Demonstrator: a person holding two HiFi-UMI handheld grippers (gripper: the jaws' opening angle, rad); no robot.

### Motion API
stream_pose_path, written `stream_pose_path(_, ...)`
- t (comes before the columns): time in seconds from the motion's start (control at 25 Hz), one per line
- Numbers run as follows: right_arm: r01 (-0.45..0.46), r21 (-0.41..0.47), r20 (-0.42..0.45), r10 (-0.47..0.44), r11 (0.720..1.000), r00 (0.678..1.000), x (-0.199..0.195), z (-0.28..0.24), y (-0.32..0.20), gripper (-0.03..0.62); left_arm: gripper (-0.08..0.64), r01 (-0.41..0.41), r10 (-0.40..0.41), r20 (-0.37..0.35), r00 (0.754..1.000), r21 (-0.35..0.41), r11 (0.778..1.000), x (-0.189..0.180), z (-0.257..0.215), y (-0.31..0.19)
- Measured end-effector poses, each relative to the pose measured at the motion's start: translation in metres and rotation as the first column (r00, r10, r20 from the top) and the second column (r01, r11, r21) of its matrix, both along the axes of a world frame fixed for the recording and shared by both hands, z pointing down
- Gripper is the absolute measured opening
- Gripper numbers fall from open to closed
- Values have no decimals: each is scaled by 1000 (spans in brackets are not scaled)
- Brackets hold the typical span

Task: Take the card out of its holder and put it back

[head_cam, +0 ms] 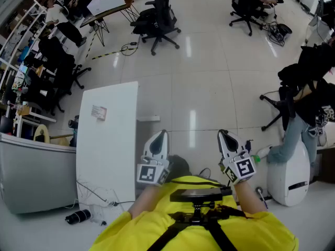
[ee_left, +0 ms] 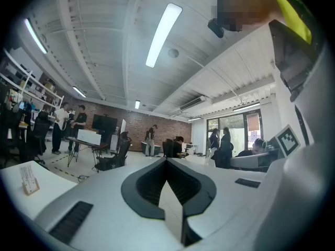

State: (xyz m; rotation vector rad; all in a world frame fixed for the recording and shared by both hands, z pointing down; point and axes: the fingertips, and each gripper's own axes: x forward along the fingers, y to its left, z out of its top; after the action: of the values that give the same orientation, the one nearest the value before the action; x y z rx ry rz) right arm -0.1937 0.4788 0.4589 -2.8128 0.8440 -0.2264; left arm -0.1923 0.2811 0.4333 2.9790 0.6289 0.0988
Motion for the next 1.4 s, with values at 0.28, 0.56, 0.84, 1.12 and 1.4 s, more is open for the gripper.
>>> stream_pose_path(0.28,-19,22,49,18,1000,999,76,21,-2,6,17,-26,27,41,999,-18,1000,84,24,-2)
stream_pose_path(0.56,-21,-2,36,21,1000,999,226,9,-48,6,17,-26,26,-3,1000,-58,998,228,18,-52)
stream_pose_path(0.84,198,-20,-60,-199,980,978,368,-39,-178,6,112,186,-190,-64,980,-63,981,316,-23,-182)
stream_pose_path(1.12,572,-9,-33,-572,820,820,419,-37,-333,6,112,571,-572,-6,820,-57,819,286,-13,-304)
stream_pose_path(1.4,891,-12,-20,-891,454,454,396,-29,-501,6,112,909,-909,12,418,-23,417,169,-11,-398)
